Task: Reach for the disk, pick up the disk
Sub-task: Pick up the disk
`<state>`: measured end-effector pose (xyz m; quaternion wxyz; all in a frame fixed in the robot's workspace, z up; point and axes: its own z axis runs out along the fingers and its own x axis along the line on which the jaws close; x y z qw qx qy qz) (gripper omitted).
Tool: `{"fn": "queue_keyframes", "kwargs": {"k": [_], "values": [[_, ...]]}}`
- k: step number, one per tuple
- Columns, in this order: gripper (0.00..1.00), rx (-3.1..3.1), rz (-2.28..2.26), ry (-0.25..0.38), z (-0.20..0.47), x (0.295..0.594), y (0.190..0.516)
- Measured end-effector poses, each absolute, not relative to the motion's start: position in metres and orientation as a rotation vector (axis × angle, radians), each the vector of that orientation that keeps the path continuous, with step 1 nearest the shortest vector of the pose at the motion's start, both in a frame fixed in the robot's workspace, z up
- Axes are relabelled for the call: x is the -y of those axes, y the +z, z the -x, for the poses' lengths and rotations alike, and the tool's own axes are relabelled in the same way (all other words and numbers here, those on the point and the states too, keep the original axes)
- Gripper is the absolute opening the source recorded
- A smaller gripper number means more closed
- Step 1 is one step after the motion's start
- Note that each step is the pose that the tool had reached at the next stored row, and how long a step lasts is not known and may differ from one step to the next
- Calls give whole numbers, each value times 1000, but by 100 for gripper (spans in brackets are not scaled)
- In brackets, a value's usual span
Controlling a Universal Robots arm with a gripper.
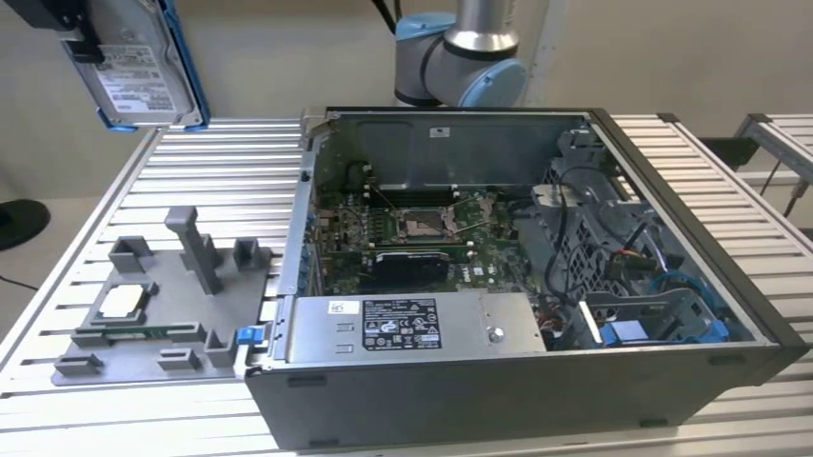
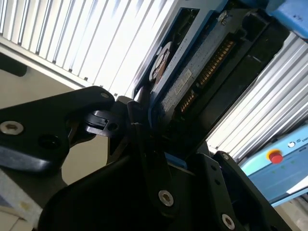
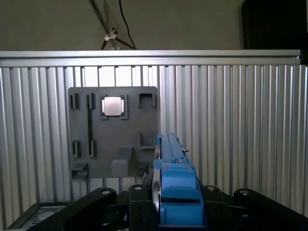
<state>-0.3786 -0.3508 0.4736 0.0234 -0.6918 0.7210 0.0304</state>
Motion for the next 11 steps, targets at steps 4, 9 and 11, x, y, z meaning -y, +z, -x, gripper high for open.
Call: {"fn": "queue_keyframes", "kwargs": {"k": [4,9,11], "values": [[0,-2232,2142,94,372,351,474],[0,-2232,2142,95,363,351,474],[0,-2232,2142,95,360,351,474]]}}
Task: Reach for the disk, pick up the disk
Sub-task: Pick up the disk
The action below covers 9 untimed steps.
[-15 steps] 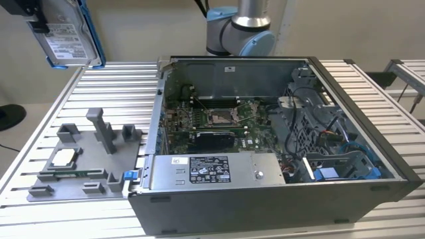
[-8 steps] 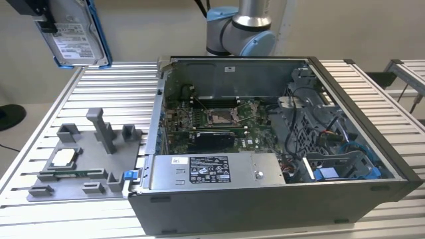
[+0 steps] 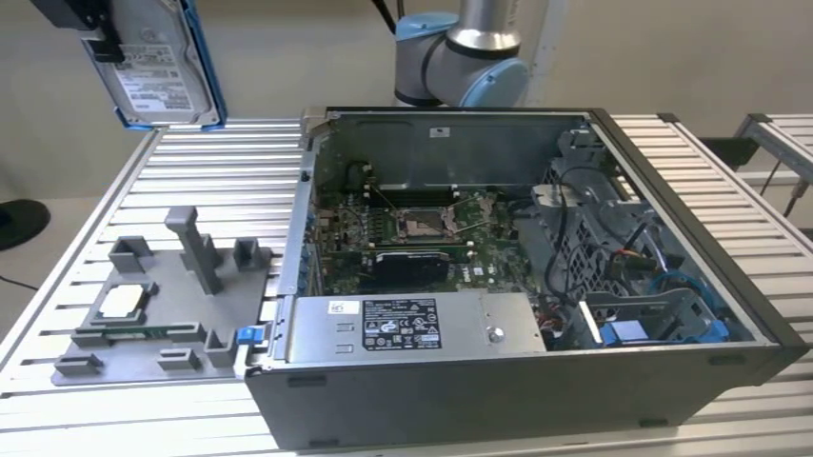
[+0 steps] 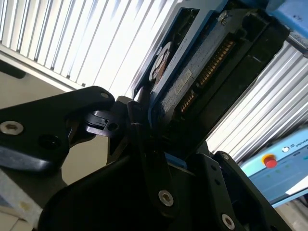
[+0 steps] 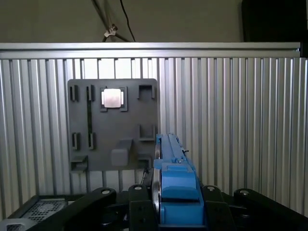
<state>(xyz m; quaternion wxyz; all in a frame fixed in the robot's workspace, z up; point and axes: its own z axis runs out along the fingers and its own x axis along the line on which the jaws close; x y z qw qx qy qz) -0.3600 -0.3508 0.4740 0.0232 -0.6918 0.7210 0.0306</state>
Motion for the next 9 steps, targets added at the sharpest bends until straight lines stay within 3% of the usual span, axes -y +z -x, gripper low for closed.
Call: {"fn": "queue_keyframes", "kwargs": {"k": [9], "values": [[0,-2232,2142,95,345,351,474]]}}
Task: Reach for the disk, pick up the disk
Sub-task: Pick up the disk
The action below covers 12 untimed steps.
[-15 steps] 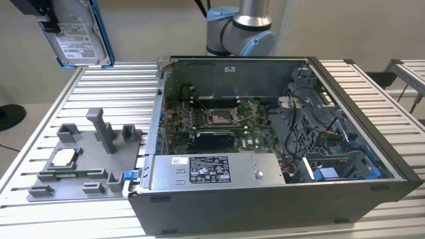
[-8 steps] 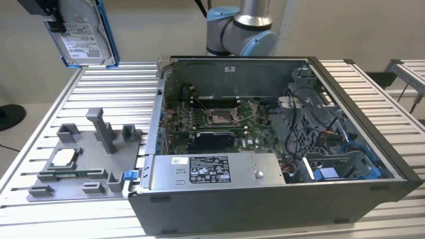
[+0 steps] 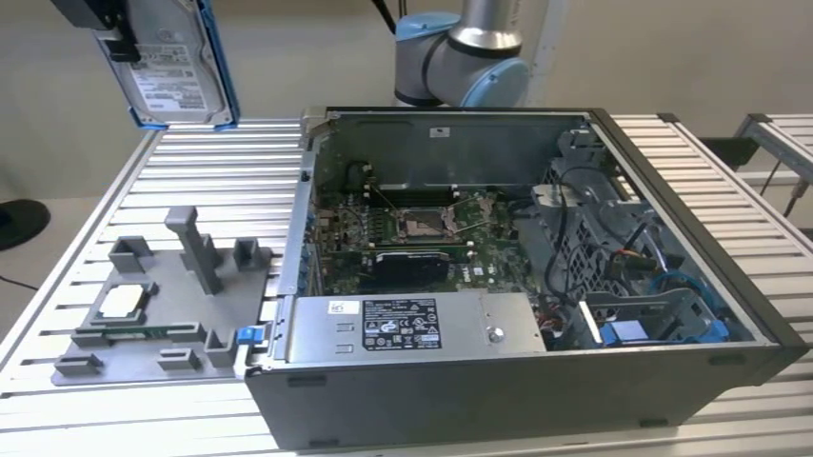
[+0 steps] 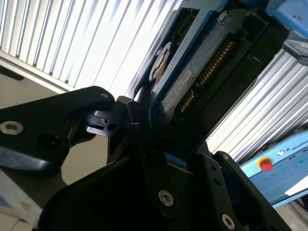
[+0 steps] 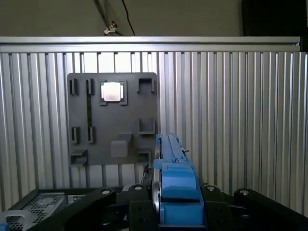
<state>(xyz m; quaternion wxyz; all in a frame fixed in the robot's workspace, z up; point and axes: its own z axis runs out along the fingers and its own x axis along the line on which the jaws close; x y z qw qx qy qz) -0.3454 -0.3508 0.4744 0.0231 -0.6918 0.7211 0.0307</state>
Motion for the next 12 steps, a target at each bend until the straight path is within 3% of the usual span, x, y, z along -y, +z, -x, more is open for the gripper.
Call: {"fn": "queue_keyframes", "kwargs": {"k": [12], "values": [[0,-2233,2142,96,320,351,475]]}}
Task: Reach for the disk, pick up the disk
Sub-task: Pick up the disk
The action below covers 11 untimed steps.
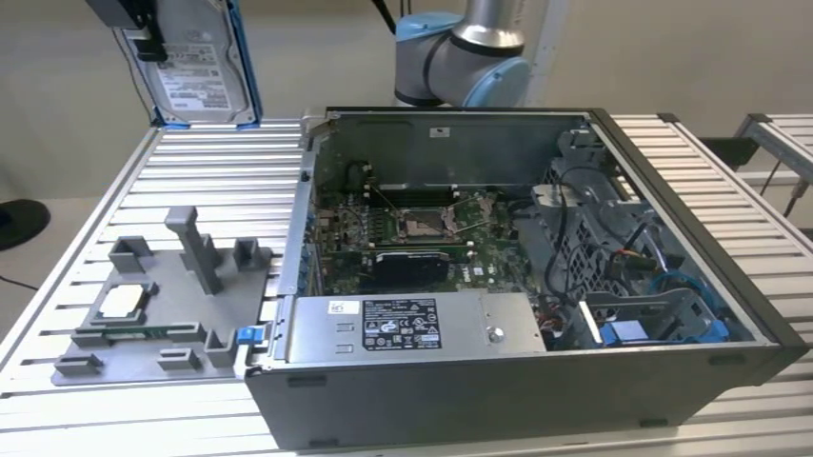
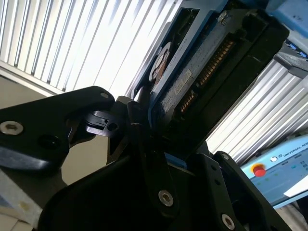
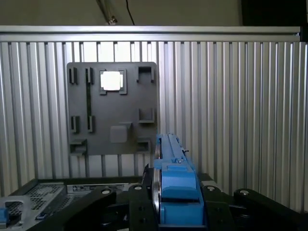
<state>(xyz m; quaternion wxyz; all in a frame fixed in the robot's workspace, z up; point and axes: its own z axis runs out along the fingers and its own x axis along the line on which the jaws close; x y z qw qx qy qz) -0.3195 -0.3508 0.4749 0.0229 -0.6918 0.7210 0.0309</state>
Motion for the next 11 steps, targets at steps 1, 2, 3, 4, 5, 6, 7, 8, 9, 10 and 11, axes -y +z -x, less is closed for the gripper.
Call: {"fn": "queue_keyframes", "kwargs": {"k": [1,2,3,4,5,6,7,8,9,10,11], "values": [[0,-2233,2142,96,318,351,475],[0,-2233,2142,96,315,351,475],[0,-2233,2142,96,313,351,475],[0,-2233,2142,96,311,351,475],[0,-2233,2142,96,309,351,475],[0,-2233,2143,96,307,351,475],[0,-2233,2143,96,305,351,475],[0,-2233,2143,96,303,351,475],[0,-2233,2143,96,300,351,475],[0,-2233,2143,97,298,351,475],[0,-2233,2143,96,297,351,475]]}}
